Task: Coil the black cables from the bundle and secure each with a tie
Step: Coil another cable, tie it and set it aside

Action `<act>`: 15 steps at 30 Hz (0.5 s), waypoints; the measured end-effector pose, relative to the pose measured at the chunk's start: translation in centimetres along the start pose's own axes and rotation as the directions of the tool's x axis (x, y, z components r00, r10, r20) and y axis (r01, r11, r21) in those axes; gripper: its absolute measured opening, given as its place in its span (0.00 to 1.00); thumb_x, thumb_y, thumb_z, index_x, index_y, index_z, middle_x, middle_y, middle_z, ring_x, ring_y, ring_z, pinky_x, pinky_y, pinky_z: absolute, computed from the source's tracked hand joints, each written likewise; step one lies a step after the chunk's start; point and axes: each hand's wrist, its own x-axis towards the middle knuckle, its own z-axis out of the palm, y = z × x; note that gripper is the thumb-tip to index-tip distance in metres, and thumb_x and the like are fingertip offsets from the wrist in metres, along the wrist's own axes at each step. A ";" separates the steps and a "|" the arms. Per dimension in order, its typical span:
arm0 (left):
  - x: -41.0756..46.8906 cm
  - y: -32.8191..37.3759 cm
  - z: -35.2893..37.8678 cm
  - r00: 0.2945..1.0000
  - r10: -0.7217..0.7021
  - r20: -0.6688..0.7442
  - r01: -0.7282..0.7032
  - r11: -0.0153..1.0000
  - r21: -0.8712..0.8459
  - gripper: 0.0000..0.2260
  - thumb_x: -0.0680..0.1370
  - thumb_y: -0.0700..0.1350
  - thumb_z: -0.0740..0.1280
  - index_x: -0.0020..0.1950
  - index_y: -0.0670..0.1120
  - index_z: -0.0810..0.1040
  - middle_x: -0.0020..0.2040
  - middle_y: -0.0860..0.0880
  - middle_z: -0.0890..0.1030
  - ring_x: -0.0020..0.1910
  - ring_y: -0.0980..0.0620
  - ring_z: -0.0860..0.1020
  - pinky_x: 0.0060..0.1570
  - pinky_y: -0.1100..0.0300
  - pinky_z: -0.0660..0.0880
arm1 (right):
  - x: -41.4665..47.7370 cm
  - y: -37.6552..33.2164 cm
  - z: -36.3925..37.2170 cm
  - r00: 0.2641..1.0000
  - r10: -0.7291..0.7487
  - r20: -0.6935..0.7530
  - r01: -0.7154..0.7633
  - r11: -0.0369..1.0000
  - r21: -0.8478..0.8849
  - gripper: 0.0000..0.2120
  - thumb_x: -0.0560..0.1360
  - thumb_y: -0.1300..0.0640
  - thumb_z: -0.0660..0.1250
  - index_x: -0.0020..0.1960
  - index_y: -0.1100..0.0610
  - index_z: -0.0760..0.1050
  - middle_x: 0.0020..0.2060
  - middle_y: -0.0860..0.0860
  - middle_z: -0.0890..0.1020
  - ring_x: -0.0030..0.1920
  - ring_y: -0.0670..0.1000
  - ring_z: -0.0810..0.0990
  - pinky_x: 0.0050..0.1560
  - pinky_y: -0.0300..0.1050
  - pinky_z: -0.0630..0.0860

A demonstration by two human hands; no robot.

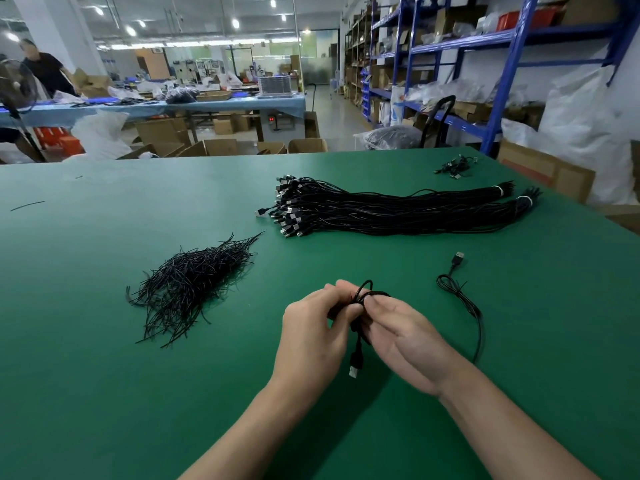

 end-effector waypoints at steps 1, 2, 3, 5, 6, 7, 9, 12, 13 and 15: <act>-0.1 -0.1 0.0 1.000 -0.010 0.014 0.010 1.000 0.007 0.06 0.78 0.38 0.71 0.49 0.49 0.84 0.41 0.57 0.84 0.43 0.57 0.82 0.47 0.63 0.77 | 0.0 0.2 0.0 1.000 -0.007 -0.023 0.007 1.000 -0.025 0.18 0.84 0.60 0.54 0.71 0.66 0.69 0.69 0.57 0.77 0.72 0.51 0.74 0.75 0.47 0.65; -0.1 -0.1 0.0 0.999 -0.026 0.023 0.025 1.000 0.006 0.06 0.78 0.38 0.71 0.49 0.49 0.85 0.41 0.57 0.84 0.43 0.56 0.82 0.47 0.62 0.78 | 0.0 0.5 0.1 0.998 -0.020 -0.057 0.016 0.997 -0.069 0.18 0.85 0.60 0.54 0.70 0.66 0.71 0.69 0.57 0.78 0.71 0.51 0.74 0.75 0.48 0.66; -0.1 -0.2 0.1 0.999 -0.042 0.027 0.042 0.999 0.001 0.06 0.79 0.38 0.71 0.49 0.49 0.85 0.41 0.57 0.85 0.44 0.57 0.83 0.47 0.62 0.78 | 0.0 0.9 0.4 0.994 -0.041 -0.103 0.026 0.990 -0.141 0.17 0.85 0.60 0.55 0.69 0.65 0.73 0.67 0.56 0.79 0.70 0.50 0.75 0.75 0.48 0.67; 0.1 -0.2 0.1 0.997 -0.072 0.035 0.073 0.997 -0.016 0.06 0.79 0.38 0.71 0.50 0.48 0.86 0.42 0.58 0.85 0.45 0.60 0.83 0.47 0.65 0.77 | -0.2 1.8 1.0 0.972 -0.120 -0.200 0.042 0.934 -0.355 0.15 0.86 0.58 0.56 0.64 0.62 0.78 0.61 0.53 0.84 0.66 0.48 0.79 0.72 0.49 0.70; 0.1 -0.1 0.2 0.995 -0.088 0.042 0.090 0.995 -0.031 0.06 0.79 0.38 0.71 0.50 0.48 0.86 0.43 0.59 0.86 0.45 0.62 0.83 0.47 0.69 0.76 | -0.4 2.1 1.3 0.960 -0.170 -0.224 0.051 0.889 -0.456 0.15 0.86 0.58 0.56 0.61 0.60 0.80 0.57 0.52 0.85 0.63 0.47 0.81 0.70 0.49 0.72; 0.1 -0.1 0.2 0.993 -0.106 0.049 0.109 0.993 -0.049 0.06 0.79 0.38 0.71 0.50 0.47 0.86 0.42 0.60 0.86 0.45 0.64 0.83 0.46 0.73 0.74 | -0.6 2.2 1.4 0.953 -0.201 -0.228 0.056 0.853 -0.519 0.14 0.86 0.57 0.57 0.58 0.58 0.81 0.55 0.50 0.86 0.61 0.46 0.82 0.68 0.48 0.74; 0.3 -0.4 -0.1 0.987 -0.153 0.046 0.156 0.985 -0.072 0.06 0.78 0.38 0.72 0.49 0.48 0.86 0.41 0.63 0.85 0.44 0.68 0.82 0.45 0.77 0.71 | -0.5 1.4 1.2 0.972 -0.137 -0.189 0.035 0.886 -0.462 0.13 0.85 0.55 0.57 0.59 0.55 0.80 0.58 0.47 0.85 0.64 0.44 0.80 0.68 0.42 0.73; 0.9 -1.6 -1.2 0.975 -0.223 -0.006 0.222 0.973 -0.060 0.05 0.78 0.41 0.73 0.45 0.51 0.85 0.37 0.62 0.84 0.38 0.67 0.81 0.41 0.73 0.72 | -1.5 -1.7 -0.2 0.994 0.104 0.047 -0.088 0.962 -0.259 0.17 0.84 0.51 0.60 0.70 0.55 0.73 0.69 0.46 0.78 0.71 0.41 0.73 0.71 0.38 0.68; 1.2 -1.9 -1.6 0.969 -0.245 -0.033 0.243 0.968 -0.060 0.04 0.78 0.42 0.73 0.44 0.50 0.85 0.37 0.60 0.84 0.38 0.65 0.81 0.41 0.68 0.74 | -1.8 -2.5 -1.0 0.987 0.121 0.108 -0.088 0.959 -0.270 0.20 0.84 0.50 0.61 0.73 0.56 0.72 0.71 0.47 0.76 0.72 0.43 0.72 0.72 0.39 0.68; 1.5 -2.4 -2.1 0.955 -0.287 -0.075 0.281 0.956 -0.083 0.03 0.78 0.44 0.74 0.44 0.51 0.85 0.38 0.56 0.85 0.40 0.56 0.83 0.44 0.59 0.79 | -2.1 -3.4 -2.1 0.998 0.020 0.064 0.003 0.936 -0.351 0.19 0.82 0.49 0.62 0.69 0.57 0.76 0.66 0.51 0.80 0.69 0.48 0.76 0.67 0.42 0.74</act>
